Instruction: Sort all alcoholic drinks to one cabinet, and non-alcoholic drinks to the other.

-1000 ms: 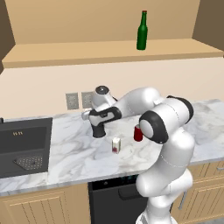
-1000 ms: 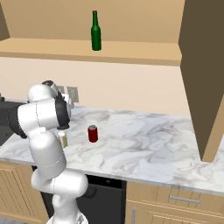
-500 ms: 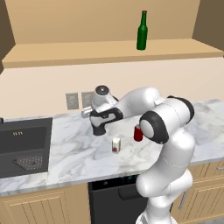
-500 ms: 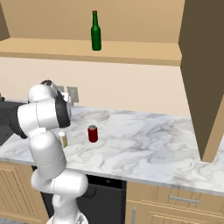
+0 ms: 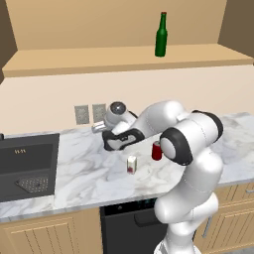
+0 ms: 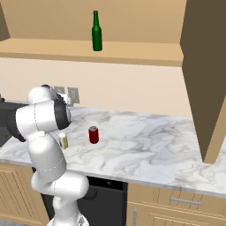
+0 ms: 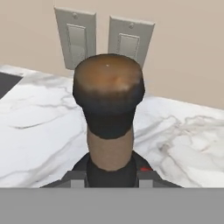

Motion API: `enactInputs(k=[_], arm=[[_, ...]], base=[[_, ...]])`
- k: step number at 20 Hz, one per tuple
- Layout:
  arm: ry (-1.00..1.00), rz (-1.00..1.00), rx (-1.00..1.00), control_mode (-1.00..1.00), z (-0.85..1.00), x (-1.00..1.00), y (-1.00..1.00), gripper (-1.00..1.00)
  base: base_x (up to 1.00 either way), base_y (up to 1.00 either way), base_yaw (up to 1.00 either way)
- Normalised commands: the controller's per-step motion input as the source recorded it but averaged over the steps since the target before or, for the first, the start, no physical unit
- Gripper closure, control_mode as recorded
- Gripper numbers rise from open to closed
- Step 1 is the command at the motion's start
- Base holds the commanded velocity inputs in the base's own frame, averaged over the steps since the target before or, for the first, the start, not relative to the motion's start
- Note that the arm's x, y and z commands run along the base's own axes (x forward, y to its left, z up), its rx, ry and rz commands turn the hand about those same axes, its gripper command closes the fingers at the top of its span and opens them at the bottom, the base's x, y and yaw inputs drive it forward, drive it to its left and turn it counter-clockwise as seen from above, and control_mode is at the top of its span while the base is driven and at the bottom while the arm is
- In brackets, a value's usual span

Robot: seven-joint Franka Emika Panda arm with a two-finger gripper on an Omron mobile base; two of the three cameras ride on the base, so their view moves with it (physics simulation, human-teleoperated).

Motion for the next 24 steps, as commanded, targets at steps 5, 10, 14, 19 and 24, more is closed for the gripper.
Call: enactInputs(k=[5, 10, 14, 19, 24], arm=[[-0.03, 0.00, 0.10, -1.00, 0.41, 0.00, 0.00, 1.00], [0.00, 0.00, 0.12, -1.00, 0.47, 0.00, 0.00, 1.00], [0.00, 0.00, 0.11, -1.00, 0.47, 0.00, 0.00, 1.00], [0.00, 0.00, 0.08, -1.00, 0.46, 0.00, 0.00, 1.00], [0.00, 0.00, 0.01, -1.00, 0.36, 0.00, 0.02, 1.00]], base=[[0.00, 0.00, 0.00], [0.00, 0.00, 0.00], [0.00, 0.00, 0.00], [0.00, 0.00, 0.00], [0.00, 0.00, 0.00]])
